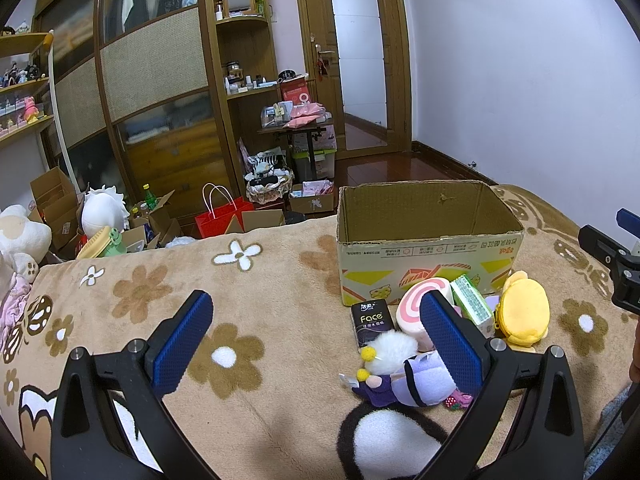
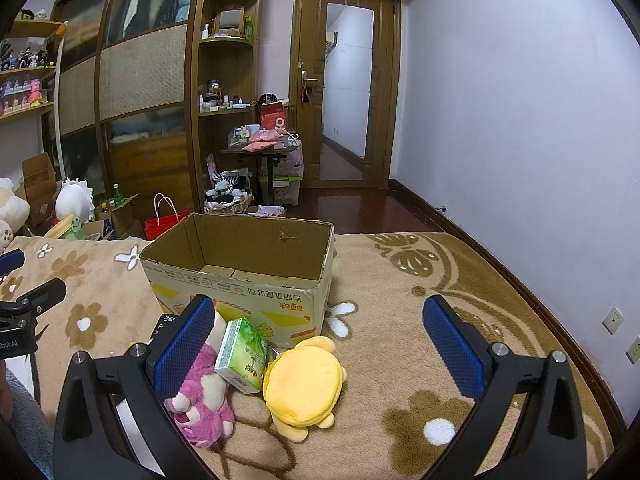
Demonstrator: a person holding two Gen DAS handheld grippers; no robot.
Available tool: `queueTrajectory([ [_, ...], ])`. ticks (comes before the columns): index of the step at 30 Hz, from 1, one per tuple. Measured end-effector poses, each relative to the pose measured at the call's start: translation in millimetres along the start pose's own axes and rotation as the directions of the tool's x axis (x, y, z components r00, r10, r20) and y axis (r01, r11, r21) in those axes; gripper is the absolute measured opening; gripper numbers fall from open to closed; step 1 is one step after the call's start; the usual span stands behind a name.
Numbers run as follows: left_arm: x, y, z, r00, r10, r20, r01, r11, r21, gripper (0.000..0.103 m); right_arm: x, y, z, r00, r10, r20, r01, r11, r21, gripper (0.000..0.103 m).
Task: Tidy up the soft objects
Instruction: 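Grasp the white-haired plush doll with the left tool while the right tool grasps the yellow plush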
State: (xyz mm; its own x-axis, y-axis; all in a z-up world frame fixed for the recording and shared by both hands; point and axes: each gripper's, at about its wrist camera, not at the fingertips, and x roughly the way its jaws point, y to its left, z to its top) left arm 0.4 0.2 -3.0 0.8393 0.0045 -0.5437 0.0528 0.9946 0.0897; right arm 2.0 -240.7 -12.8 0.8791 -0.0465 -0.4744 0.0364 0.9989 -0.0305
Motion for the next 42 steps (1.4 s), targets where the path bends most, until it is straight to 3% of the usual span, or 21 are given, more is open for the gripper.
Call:
queueTrajectory([
  [6,-1,1,-1,1.000,-0.002,-0.003,0.002,1.000,0.001,0.102,-1,2,1,1.000,-0.001,0.000,0.001,1.000,-0.002,0.103],
  [13,-3,-4,-6,0.999,-0.051,-0.004,0.051,0.998,0.024,0.102,6,-5,-3,1.000,-0.010,-0.014,0.010,1.000,-0.003,0.103],
  [20,8,-26,-7,0.991,-0.113,-0.065,0.119,0.989,0.088,0.102,12,-6,-2,0.999,-0.020,-0.047,0.021,1.000,0.007,0.103],
  [29,43,-52,-19,0.962,-0.168,-0.215,0.198,0.972,0.130,0.102,34,-10,-6,0.988,-0.018,-0.155,0.022,0.999,0.028,0.103],
  [42,92,-57,-39,0.893,-0.173,-0.415,0.236,0.966,0.105,0.102,90,-5,-30,0.950,0.015,-0.311,-0.008,1.000,0.022,0.103],
])
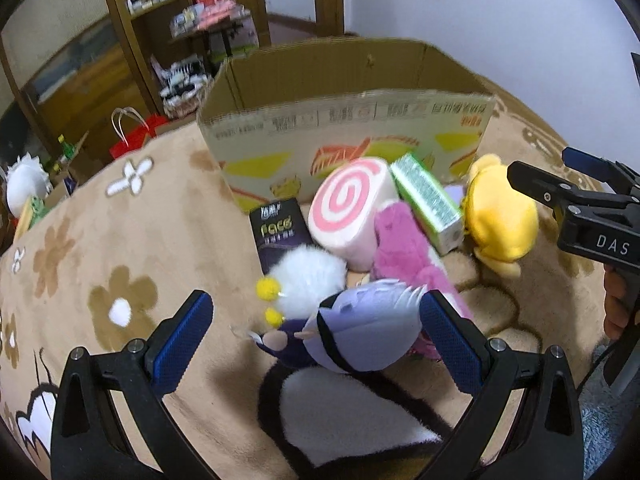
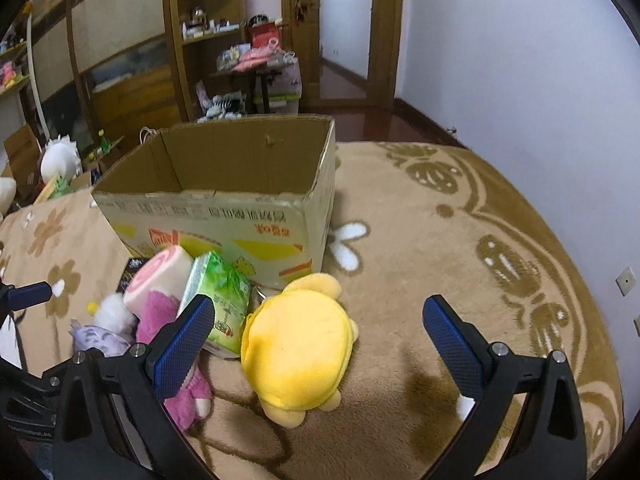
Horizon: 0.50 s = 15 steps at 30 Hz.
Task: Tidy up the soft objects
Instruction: 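Grasp the white-haired plush doll with the left tool while the right tool grasps the yellow plush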
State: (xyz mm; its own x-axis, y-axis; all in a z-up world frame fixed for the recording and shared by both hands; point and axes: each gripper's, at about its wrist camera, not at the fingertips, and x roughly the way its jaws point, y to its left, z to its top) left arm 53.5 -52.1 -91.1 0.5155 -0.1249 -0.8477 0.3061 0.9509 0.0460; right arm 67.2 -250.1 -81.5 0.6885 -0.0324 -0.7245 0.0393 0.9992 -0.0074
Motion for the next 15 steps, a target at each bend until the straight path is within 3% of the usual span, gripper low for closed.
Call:
queueTrajectory([
  [12,20,6,-4,0.992,-0.082,-0.095,0.078,0.996,-0.039,0.102,42,-4,-9,0.988,0.026,-0.154,-0.022,0.999,0.026,0.103],
  [15,31,8,-7,0.979,-0.124,-0.158,0.115,0.991,-0.066,0.086,47,-3,-12,0.983,0.035,-0.179,-0.030,0.999,0.030,0.103],
])
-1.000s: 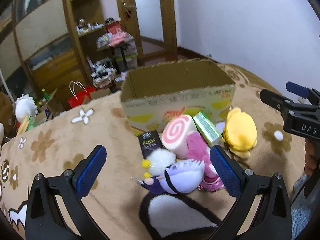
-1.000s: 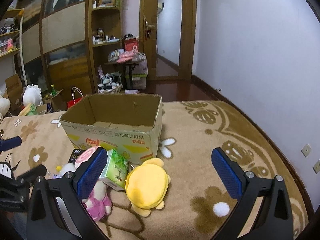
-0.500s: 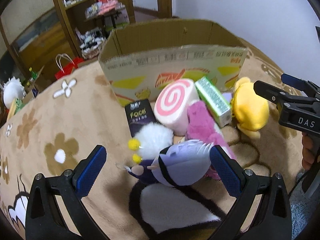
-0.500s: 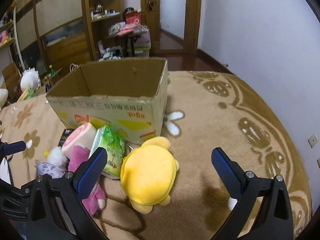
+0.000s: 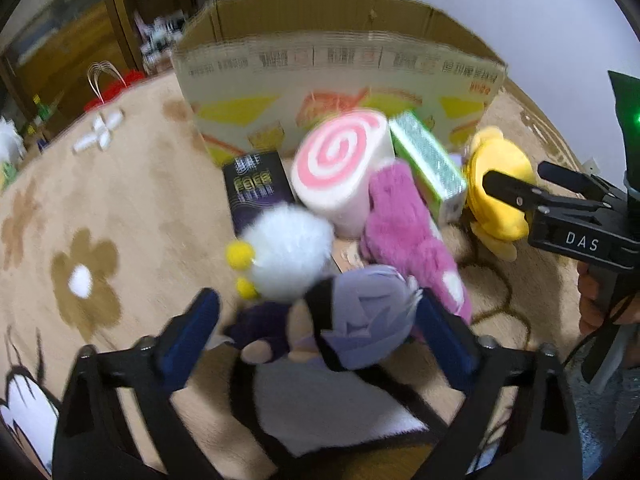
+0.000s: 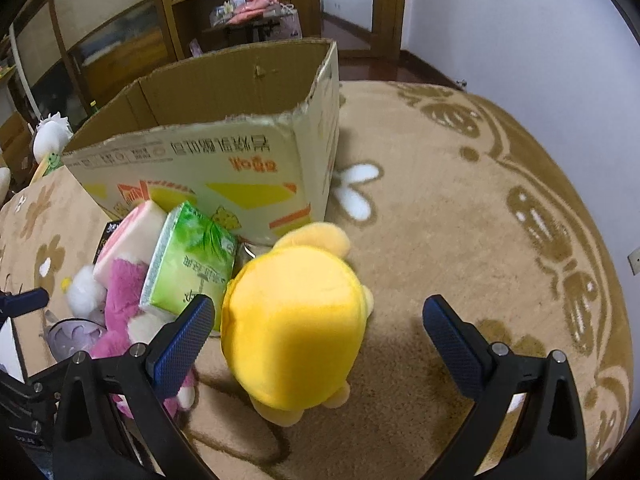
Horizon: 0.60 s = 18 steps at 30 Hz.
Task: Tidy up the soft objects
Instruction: 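Grasp the white-haired plush doll with the left tool while the right tool grasps the yellow plush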
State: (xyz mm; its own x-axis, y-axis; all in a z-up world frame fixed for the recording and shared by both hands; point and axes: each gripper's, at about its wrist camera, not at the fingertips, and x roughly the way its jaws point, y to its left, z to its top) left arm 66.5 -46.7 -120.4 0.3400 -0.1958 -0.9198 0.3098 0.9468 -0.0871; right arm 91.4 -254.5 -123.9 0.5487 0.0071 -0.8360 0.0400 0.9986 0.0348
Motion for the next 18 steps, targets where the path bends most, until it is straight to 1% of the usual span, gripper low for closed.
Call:
queueTrajectory([
  [1,4,0,-1,1.000,-0.007,-0.028,0.007,1.000,-0.001,0.082,1,1,0,1.000,0.004,-0.006,-0.004,1.000,-0.003,0.103],
  [2,7,-1,-2,0.999,-0.005,-0.046,0.006,1.000,0.004,0.082,2,2,-1,1.000,0.007,-0.011,-0.007,1.000,-0.006,0.103],
  [4,7,-2,-3,0.999,0.000,-0.043,0.000,1.000,0.013,0.081,5,5,-2,1.000,0.011,-0.028,-0.012,1.000,-0.015,0.103],
  [6,8,0,-3,0.999,-0.010,-0.053,0.010,1.000,0.003,0.081,9,8,-3,0.998,0.014,-0.053,-0.015,1.000,-0.023,0.101],
  [7,9,0,-3,0.998,-0.013,-0.058,0.013,1.000,0.001,0.082,9,8,-4,0.998,0.018,-0.064,-0.019,1.000,-0.024,0.097],
  [10,13,-1,-3,0.997,0.000,-0.072,0.001,1.000,0.013,0.083,11,10,-5,0.997,0.021,-0.078,-0.023,0.999,-0.023,0.096],
  [13,16,-5,0,0.997,0.014,-0.079,-0.012,1.000,0.023,0.084,14,10,-5,0.995,0.031,-0.092,-0.033,0.999,-0.025,0.090],
  [15,16,-5,-1,0.996,0.015,-0.085,-0.013,1.000,0.022,0.084,17,10,-6,0.994,0.032,-0.109,-0.035,0.999,-0.027,0.090],
  [18,16,-11,-1,0.994,0.028,-0.101,-0.026,0.999,0.027,0.088,19,11,-7,0.992,0.037,-0.124,-0.040,0.999,-0.027,0.090],
])
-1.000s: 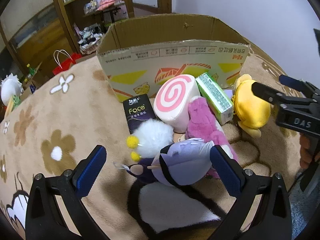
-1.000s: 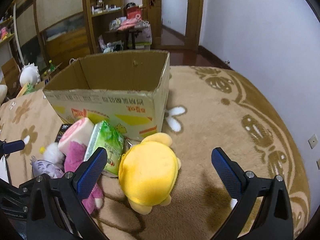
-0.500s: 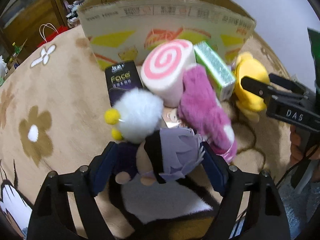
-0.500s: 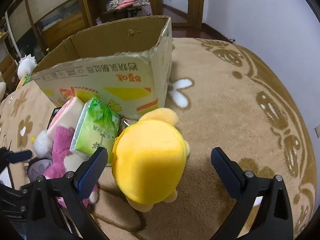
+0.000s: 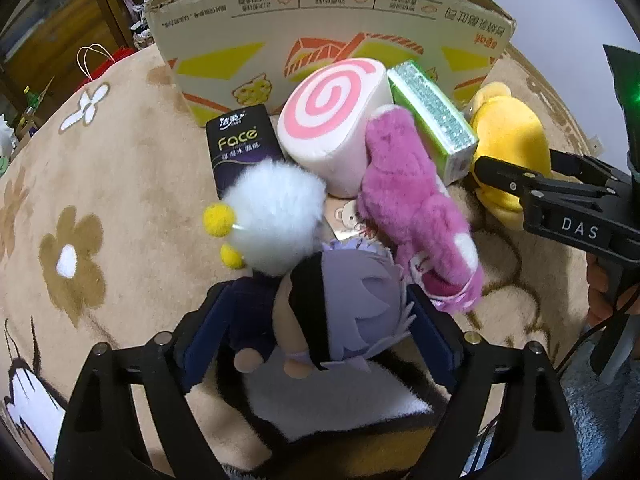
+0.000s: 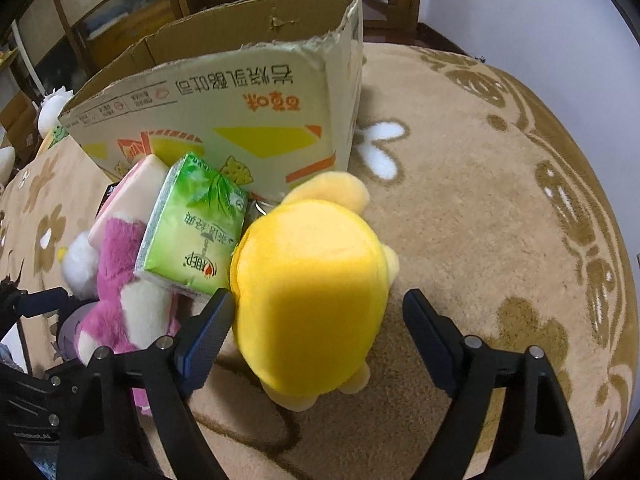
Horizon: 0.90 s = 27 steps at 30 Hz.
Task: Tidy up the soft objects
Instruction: 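Grasp the white-haired plush doll with the left tool while the right tool grasps the yellow plush, then lift both plushes over the cardboard box and open both tools to drop them in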
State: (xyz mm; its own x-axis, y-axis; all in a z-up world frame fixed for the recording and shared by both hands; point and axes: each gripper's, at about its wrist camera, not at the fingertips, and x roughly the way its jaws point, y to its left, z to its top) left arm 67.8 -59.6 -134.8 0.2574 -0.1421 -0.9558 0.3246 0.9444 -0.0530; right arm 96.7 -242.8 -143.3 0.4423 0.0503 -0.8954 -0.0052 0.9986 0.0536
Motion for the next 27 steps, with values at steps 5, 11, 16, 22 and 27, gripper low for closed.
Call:
queueTrajectory([
  [5,2,-6,-4,0.999,0.021,-0.028,-0.021,1.000,0.016,0.089,2,-1,-1,1.000,0.000,-0.012,0.000,1.000,-0.002,0.090],
  [11,14,-5,-3,0.995,0.051,-0.087,-0.050,0.999,0.013,0.093,6,3,-4,0.999,0.009,-0.039,-0.010,1.000,-0.020,0.083],
  [16,28,8,-2,0.985,0.080,-0.152,-0.086,0.996,-0.029,0.089,5,8,-6,0.998,0.046,-0.042,-0.047,0.999,-0.023,0.067],
  [22,20,18,-2,0.990,0.061,-0.127,-0.070,0.995,-0.067,0.078,-2,13,-8,0.998,0.057,-0.018,-0.058,0.998,-0.037,0.049],
  [27,3,16,-10,0.995,0.073,-0.075,-0.078,0.995,-0.068,0.076,-21,13,-10,0.997,0.068,0.038,-0.067,0.997,-0.029,0.045],
])
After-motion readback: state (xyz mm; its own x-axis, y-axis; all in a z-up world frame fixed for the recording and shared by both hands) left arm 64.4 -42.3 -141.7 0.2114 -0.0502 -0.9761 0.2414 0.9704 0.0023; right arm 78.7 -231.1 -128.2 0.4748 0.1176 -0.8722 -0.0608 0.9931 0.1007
